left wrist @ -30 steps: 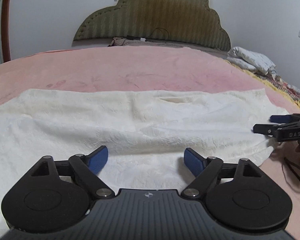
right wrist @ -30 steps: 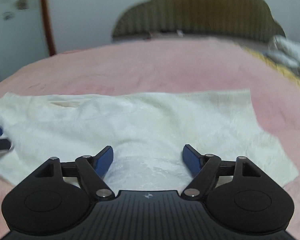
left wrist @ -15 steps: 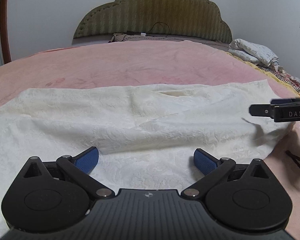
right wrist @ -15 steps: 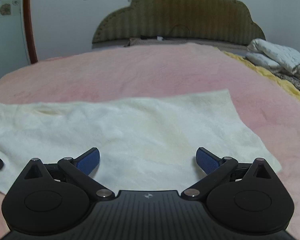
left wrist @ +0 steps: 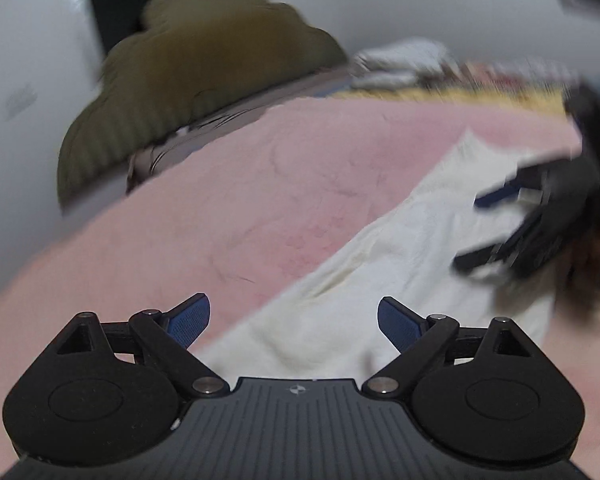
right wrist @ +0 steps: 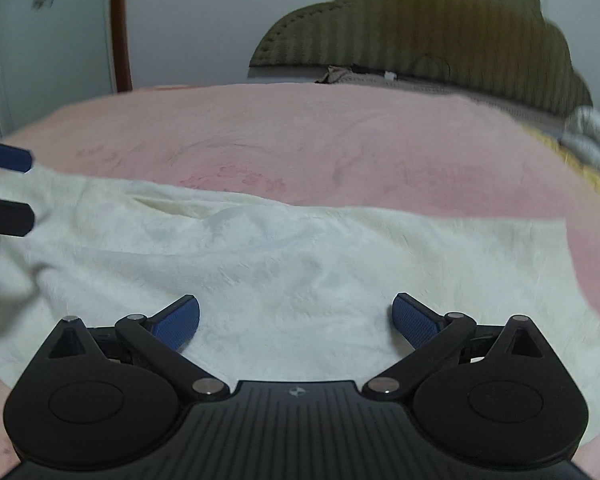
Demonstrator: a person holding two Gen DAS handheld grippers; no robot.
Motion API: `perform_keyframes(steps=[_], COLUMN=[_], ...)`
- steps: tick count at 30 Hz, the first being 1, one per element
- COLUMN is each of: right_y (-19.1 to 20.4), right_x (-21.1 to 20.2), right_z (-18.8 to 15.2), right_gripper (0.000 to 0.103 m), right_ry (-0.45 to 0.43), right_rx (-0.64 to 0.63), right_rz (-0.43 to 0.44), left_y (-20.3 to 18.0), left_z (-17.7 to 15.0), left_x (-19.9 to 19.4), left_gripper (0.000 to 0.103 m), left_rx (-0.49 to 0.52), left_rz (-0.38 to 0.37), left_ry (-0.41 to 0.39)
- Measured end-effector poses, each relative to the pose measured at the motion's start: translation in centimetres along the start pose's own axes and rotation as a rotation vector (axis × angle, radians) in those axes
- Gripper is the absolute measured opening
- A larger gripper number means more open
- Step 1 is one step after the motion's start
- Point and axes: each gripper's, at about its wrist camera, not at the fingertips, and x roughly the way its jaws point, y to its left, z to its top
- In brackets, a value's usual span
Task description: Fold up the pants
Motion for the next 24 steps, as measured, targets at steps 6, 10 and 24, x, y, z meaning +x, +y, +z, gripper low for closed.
perform_keyframes(steps=[6,10,24], right_y=[0.1,-0.1,-0.4], right_x=[-0.1,-0.1,-0.5], right_z=[0.0,-0.1,-0.1], right_gripper=[0.103,0.103,0.103], right_ry=[0.005,0.004,-0.025], right_rx=[-0.013,0.0,0.035], right_rz=[-0.012,0.005,-0.008], left_y=[2.9,2.4,2.8], left_z=[-0.5,-0.7,0.0], left_x=[4.8,6.0,5.0], left_gripper=[0.062,0.041,0.001], left_rx=[0.125,0.192,0.137], left_rz=[-0.162,-0.204,-0.069], left_ry=[0.154,0.196,0.087])
